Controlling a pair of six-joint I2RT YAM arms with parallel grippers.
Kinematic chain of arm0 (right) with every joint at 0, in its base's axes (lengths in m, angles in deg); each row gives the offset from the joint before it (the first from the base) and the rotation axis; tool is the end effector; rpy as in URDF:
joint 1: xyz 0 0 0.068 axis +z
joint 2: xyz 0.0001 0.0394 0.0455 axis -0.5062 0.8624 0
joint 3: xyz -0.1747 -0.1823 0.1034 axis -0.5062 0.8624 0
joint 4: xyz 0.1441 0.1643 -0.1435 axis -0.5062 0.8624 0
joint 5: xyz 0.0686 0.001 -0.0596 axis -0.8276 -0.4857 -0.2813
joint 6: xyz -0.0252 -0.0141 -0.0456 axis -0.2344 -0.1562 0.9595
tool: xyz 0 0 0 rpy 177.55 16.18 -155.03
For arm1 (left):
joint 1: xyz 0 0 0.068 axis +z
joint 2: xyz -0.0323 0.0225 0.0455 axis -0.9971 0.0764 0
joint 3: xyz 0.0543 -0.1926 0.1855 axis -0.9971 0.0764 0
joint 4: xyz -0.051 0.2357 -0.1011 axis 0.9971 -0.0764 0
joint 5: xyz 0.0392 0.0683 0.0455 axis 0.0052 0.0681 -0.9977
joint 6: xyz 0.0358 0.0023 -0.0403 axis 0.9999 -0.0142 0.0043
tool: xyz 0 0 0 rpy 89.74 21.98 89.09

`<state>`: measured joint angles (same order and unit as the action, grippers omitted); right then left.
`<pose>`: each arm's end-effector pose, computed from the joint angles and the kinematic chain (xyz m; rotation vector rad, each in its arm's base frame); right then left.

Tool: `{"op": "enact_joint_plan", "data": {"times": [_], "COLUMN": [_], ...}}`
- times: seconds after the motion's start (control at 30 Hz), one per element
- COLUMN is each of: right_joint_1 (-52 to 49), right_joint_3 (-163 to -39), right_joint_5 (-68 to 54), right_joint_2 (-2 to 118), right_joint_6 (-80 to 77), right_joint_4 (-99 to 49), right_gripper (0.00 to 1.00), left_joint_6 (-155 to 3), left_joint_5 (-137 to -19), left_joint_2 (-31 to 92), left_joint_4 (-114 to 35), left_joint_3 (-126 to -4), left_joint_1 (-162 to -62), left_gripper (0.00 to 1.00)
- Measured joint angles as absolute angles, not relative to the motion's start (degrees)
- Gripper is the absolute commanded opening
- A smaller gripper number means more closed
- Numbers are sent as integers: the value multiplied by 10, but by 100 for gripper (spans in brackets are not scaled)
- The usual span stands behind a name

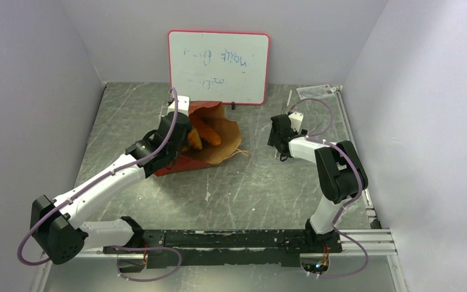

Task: Take the fake bread out of the paper bag
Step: Pick up the clamp at the center of the board.

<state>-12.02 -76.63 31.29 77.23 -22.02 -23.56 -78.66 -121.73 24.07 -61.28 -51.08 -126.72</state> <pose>0.3277 0.0900 0.1465 0.4006 2.2808 -0.2574 0.2131 -0.1585 0.3223 0.1024 1.9933 0.0271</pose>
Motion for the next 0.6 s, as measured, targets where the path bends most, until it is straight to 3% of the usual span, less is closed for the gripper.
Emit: {"op": "enact_joint_plan", "data": {"times": [0.23,0.47,0.6], "right_joint_1": [-132,-142,-143], "right_joint_3": [-812,-825,-822], "right_joint_5": [307,291,284], "right_joint_2": [809,821,818], "right_joint_6": [-224,-224,-221], "right_joint_4": [-223,-227,-228], "right_gripper": [86,54,51], "left_joint_6": [-792,-799,-811], "left_joint_5": [-1213,-1205,-1195], "left_joint_2": [245,255,268], "left_joint_4": [-611,-607,-609], "left_joint_3": [-511,-511,-511], "left_joint_1": [-1267,-1267,-1269], "left_gripper": [7,7,7]}}
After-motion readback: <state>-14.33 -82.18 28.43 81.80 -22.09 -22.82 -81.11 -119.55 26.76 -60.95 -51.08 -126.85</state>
